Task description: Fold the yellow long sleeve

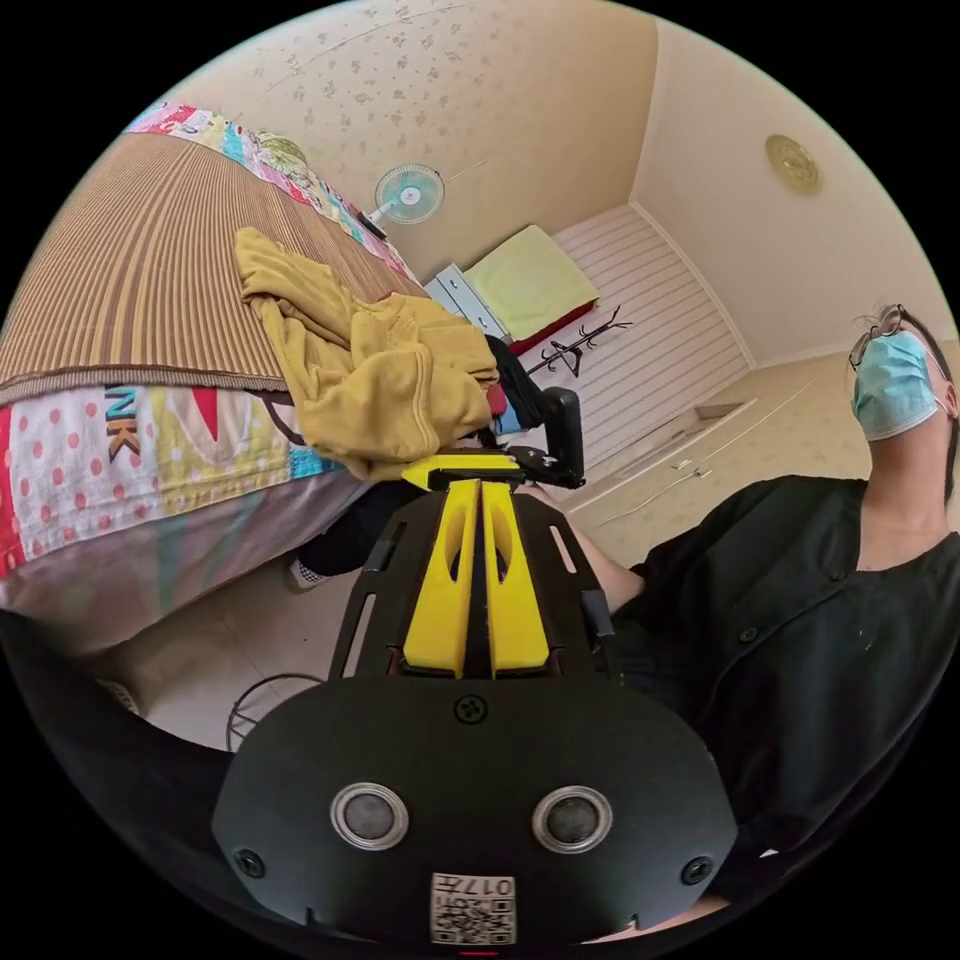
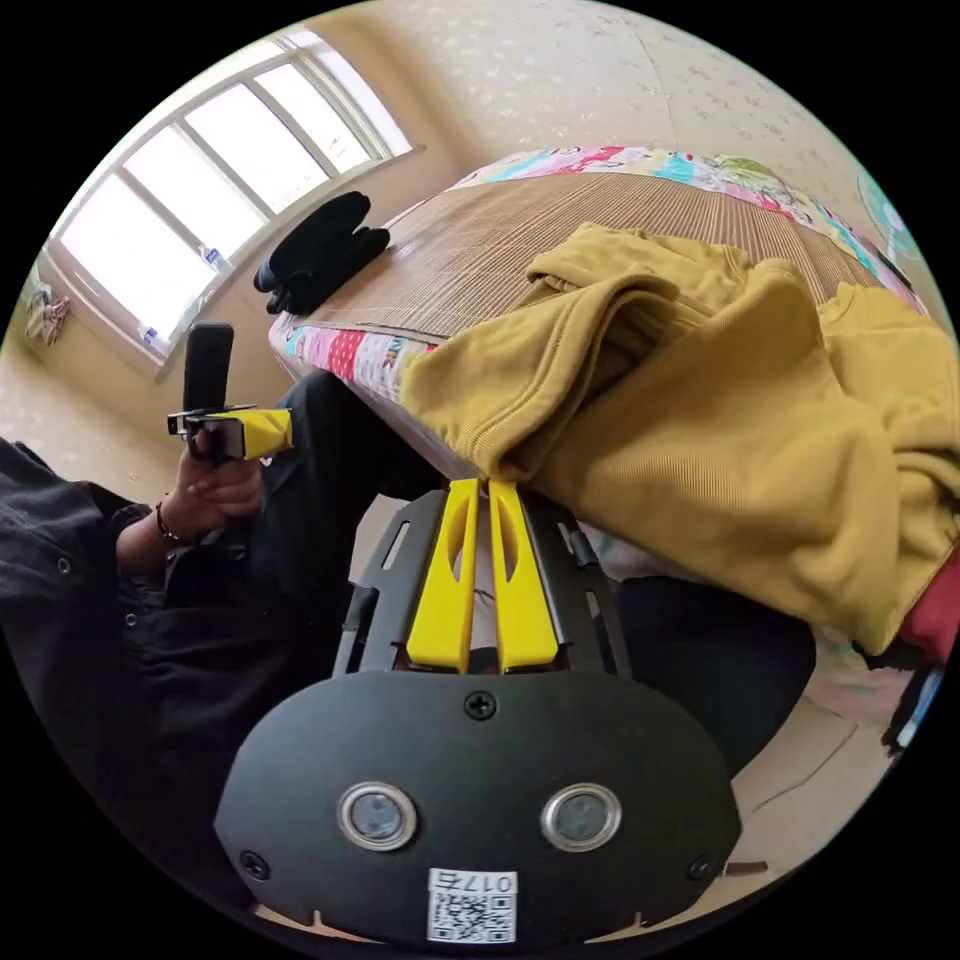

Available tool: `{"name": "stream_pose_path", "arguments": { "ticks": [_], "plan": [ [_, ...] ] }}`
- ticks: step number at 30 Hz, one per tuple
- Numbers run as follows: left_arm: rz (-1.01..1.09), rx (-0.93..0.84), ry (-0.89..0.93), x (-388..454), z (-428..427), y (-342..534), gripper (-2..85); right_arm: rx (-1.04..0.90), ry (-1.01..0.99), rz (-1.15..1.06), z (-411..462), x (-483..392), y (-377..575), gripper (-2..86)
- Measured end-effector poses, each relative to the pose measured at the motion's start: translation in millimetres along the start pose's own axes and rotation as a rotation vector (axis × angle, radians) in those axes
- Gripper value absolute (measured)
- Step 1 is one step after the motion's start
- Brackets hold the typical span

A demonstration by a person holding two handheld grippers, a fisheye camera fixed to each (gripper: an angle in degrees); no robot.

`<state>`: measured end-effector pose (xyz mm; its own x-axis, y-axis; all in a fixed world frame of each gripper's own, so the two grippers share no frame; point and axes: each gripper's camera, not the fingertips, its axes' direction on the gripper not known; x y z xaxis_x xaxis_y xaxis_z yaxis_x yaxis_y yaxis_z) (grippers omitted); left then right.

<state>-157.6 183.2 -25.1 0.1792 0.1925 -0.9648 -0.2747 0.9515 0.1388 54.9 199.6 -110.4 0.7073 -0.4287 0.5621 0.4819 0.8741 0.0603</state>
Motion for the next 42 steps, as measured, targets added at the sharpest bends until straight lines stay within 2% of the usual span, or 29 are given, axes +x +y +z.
{"name": "stream_pose_path", "arguments": {
  "ticks": [4, 6, 7, 11, 14, 19, 21, 23, 26, 32, 35, 40, 42],
  "plan": [
    [0.020, -0.011, 0.002, 8.0, 11.8, -4.4, -1.0, 0.221, -0.032, -0.006, -82.1, 22.0, -25.5, 4.2],
    [0.014, -0.009, 0.009, 7.5, 14.5, -2.3, -1.0, 0.299, 0.077, 0.042, -115.0, 41.9, -41.6, 5.3],
    [0.005, -0.009, 0.013, 6.1, 15.6, -0.5, -1.0, 0.307, 0.203, 0.101, -131.0, 61.0, -56.8, 6.0],
    [-0.014, -0.002, 0.022, 5.3, 13.7, 4.2, -1.0, 0.127, 0.552, 0.258, -149.2, 146.8, -123.7, 8.5],
    [-0.001, 0.004, -0.010, 11.8, 8.4, 7.2, -1.0, -0.038, 0.575, 0.335, -133.4, 209.5, -161.3, 9.9],
    [-0.033, 0.055, -0.051, 13.5, -4.1, 18.5, -0.9, -0.262, 0.603, 0.381, -86.1, 253.2, -182.1, 7.6],
    [-0.056, 0.082, -0.056, 11.8, -9.4, 23.2, -0.9, -0.192, 0.631, 0.306, -92.2, 227.3, -183.5, 6.0],
    [-0.074, 0.108, -0.084, 11.4, -15.7, 27.4, -0.7, -0.030, 0.642, 0.141, -112.2, 164.3, -175.6, 4.6],
    [-0.093, 0.141, -0.189, 14.5, -29.8, 30.1, 0.5, 0.173, 0.604, -0.085, -145.9, 74.9, -144.8, 3.7],
    [-0.052, 0.237, -0.431, 39.1, -71.2, 14.1, 5.8, 0.528, 0.455, -0.326, -235.5, -32.9, -58.2, 3.0],
    [-0.007, 0.303, -0.560, 61.0, -89.2, 4.5, 8.7, 0.673, 0.363, -0.384, -276.5, -55.4, -19.7, 2.8],
    [0.101, 0.269, -0.758, 102.7, -78.7, -8.7, 15.9, 0.836, 0.179, -0.467, -325.4, -66.0, 25.8, 2.7],
    [0.158, 0.302, -0.774, 118.6, -77.3, -3.4, 16.2, 0.899, 0.134, -0.500, -339.2, -65.5, 41.9, 2.7]
  ]
}}
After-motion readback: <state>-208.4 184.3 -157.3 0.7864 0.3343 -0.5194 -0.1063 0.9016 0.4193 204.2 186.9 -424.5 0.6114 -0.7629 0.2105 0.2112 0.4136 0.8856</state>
